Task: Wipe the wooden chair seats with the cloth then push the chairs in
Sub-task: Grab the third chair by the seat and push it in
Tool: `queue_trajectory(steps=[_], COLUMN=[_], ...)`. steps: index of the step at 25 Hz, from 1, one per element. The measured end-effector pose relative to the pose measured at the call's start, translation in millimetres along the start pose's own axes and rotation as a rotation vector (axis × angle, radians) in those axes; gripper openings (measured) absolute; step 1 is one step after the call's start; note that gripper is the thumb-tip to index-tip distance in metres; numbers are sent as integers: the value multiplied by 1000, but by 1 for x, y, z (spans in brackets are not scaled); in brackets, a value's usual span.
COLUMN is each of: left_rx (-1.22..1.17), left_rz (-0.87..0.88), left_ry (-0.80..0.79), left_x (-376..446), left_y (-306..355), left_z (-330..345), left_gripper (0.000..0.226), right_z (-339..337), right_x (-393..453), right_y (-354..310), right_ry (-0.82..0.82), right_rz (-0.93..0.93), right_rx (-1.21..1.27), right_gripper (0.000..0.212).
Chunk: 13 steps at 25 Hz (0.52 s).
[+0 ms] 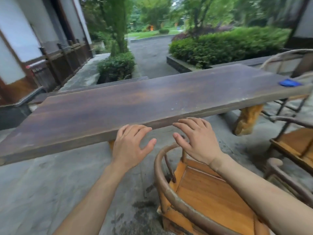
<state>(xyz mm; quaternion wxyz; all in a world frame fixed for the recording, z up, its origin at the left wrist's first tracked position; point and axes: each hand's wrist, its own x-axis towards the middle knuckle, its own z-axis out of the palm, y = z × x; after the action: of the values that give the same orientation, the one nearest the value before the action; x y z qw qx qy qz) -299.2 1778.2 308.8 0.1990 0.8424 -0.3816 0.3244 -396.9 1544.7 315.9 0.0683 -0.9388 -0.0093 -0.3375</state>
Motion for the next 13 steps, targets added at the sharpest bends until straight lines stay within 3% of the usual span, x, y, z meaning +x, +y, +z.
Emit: queue_trajectory(steps=[5,13], left_rx=[-234,-459], left_rz=[178,383], left_ry=[-45,-137], left_x=[19,-33], left_y=[30,52], left_z=[35,27], left_gripper=[40,43], right_z=[-47,-90], right_x=[-60,-156], right_y=[13,-60], right_ry=[-1,-6], right_rz=[255,533], right_rx=[-214,-428], right_gripper=[45,42])
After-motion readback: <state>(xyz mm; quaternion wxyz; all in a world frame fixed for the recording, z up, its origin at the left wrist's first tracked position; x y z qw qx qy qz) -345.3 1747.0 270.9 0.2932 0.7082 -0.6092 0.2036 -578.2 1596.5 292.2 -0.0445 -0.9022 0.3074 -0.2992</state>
